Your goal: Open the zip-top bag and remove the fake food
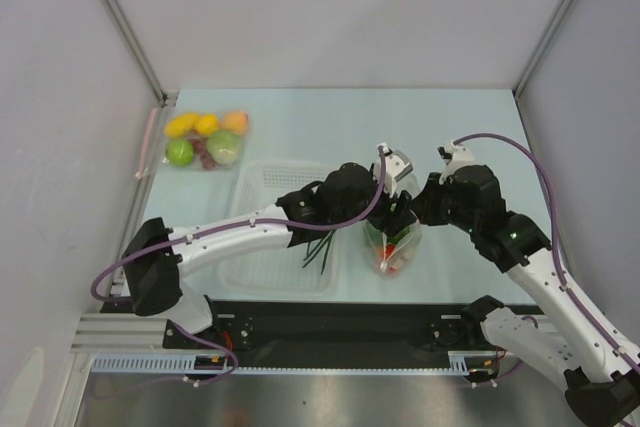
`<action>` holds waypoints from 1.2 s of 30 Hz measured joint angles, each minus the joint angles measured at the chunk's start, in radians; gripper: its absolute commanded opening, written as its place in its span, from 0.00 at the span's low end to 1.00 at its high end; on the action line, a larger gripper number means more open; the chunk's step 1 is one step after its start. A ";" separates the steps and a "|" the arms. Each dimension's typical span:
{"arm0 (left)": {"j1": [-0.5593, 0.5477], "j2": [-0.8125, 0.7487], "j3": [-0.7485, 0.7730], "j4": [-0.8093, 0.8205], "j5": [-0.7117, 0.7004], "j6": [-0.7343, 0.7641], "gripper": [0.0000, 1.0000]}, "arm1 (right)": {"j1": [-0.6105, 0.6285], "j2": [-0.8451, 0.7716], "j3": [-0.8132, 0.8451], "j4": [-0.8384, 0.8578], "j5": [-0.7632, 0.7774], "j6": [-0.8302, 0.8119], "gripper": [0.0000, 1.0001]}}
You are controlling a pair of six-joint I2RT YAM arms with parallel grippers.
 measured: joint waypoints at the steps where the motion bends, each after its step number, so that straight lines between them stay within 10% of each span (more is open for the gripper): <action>1: 0.000 0.010 0.001 0.002 -0.005 0.003 0.67 | 0.000 -0.005 0.000 -0.003 0.000 0.002 0.00; 30: -0.024 0.133 0.016 -0.164 -0.294 0.234 0.83 | 0.000 -0.019 -0.001 -0.013 0.002 0.003 0.00; 33: -0.026 0.166 0.045 -0.196 -0.291 0.239 0.72 | 0.000 -0.017 -0.001 -0.012 0.002 0.003 0.00; 36: -0.027 0.197 0.066 -0.227 -0.292 0.237 0.39 | 0.000 -0.016 -0.001 -0.015 0.003 0.003 0.00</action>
